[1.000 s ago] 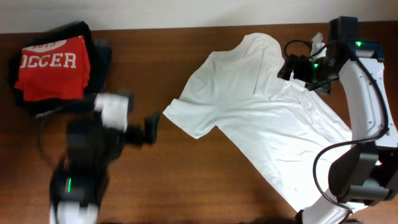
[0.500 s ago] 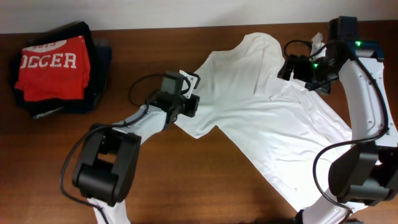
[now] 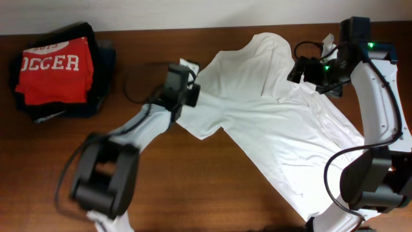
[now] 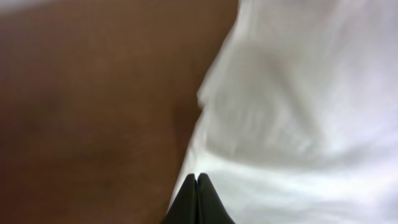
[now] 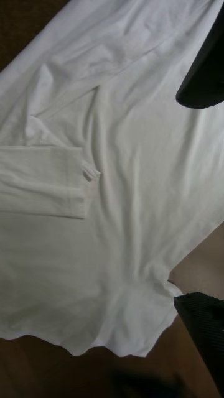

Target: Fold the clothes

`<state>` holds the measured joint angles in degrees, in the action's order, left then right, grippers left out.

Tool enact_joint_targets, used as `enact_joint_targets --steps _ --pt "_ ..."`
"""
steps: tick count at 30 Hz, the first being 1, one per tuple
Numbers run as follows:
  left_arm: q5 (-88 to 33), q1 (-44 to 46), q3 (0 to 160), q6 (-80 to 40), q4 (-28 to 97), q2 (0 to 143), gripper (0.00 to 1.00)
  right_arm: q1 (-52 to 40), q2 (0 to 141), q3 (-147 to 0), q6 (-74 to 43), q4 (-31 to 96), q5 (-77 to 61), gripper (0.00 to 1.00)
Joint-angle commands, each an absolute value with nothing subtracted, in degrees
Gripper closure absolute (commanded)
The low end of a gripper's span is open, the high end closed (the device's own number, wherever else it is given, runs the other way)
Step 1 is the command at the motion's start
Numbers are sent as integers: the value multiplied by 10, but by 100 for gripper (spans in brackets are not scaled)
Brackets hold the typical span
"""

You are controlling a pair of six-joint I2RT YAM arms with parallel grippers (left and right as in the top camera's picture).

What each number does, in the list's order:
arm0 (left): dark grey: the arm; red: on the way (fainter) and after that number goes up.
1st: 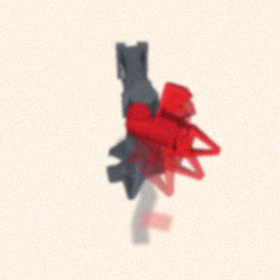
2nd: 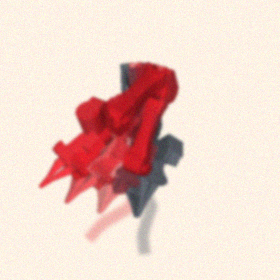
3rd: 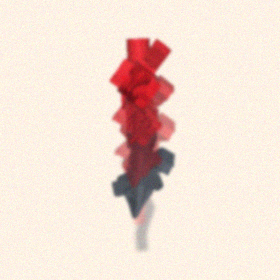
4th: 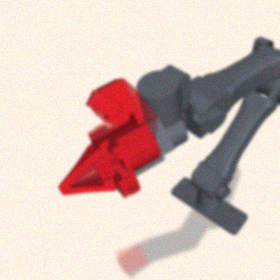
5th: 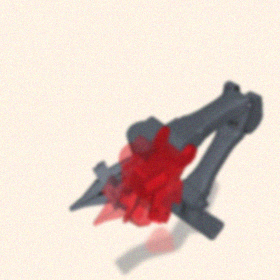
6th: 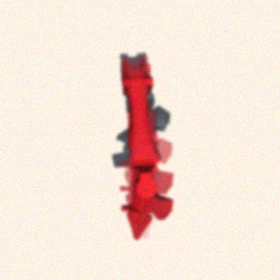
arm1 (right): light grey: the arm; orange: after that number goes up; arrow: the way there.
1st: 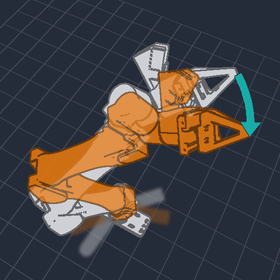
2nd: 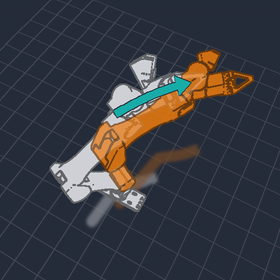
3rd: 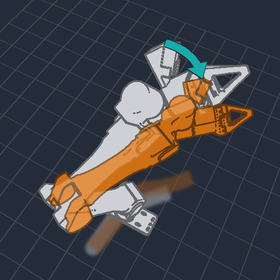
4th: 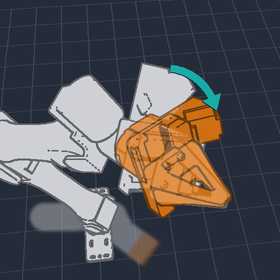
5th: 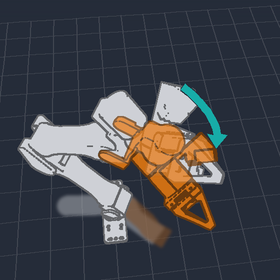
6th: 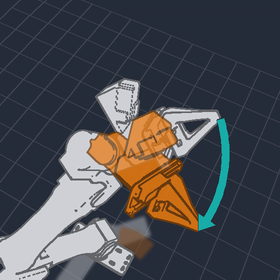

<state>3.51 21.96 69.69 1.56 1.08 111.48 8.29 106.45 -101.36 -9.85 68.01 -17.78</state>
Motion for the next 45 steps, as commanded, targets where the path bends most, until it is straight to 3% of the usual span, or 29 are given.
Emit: enact_joint_targets --steps 1,4,9,20,24,27,31,32,33,34,35,36,38,39,40,41,44,45 --pt "55 216 708 -44 152 988 100 87 1062 -1015 -94 681 -173 2" --pt "54 216 695 -71 242 1034 100 87 1062 -1015 -94 681 -173 2" --pt "49 216 690 -73 205 1195 100 87 1062 -1015 -94 681 -173 2" --pt "39 217 690 -158 499 1185 100 87 1062 -1015 -94 681 -173 2" --pt "66 235 691 -174 502 1024 99 87 1062 -1015 -94 681 -173 2" --pt "85 235 692 -173 495 787 99 87 1062 -1015 -94 681 -173 2" --pt "143 235 691 -173 493 672 98 87 1062 -1015 -94 681 -173 2" --pt "145 235 691 -173 493 674 90 87 1062 -1015 -94 681 -173 2" --pt "144 235 691 -173 493 683 48 87 1062 -1015 -94 681 -173 2" --pt "144 235 691 -173 494 695 38 87 1062 -1015 -94 669 -173 2" --pt "144 235 691 -173 494 702 13 87 1062 -1015 -94 643 -173 2" --pt "144 235 691 -173 494 714 1 86 1062 -1015 -95 643 -182 2" --pt "144 235 691 -173 494 722 1 79 1062 -1015 -93 646 -188 5" --pt "144 235 691 -173 494 725 1 70 1063 -1011 -68 645 -188 64" --pt "144 235 691 -173 494 725 1 62 1065 -1009 -50 645 -188 85" --pt "144 235 691 -173 494 725 1 53 1069 -1007 -47 645 -188 95" --pt "144 235 691 -173 494 725 1 26 1075 -1007 -47 636 -189 90" --pt "144 235 691 -173 494 725 1 26 1076 -1007 -49 630 -195 73"
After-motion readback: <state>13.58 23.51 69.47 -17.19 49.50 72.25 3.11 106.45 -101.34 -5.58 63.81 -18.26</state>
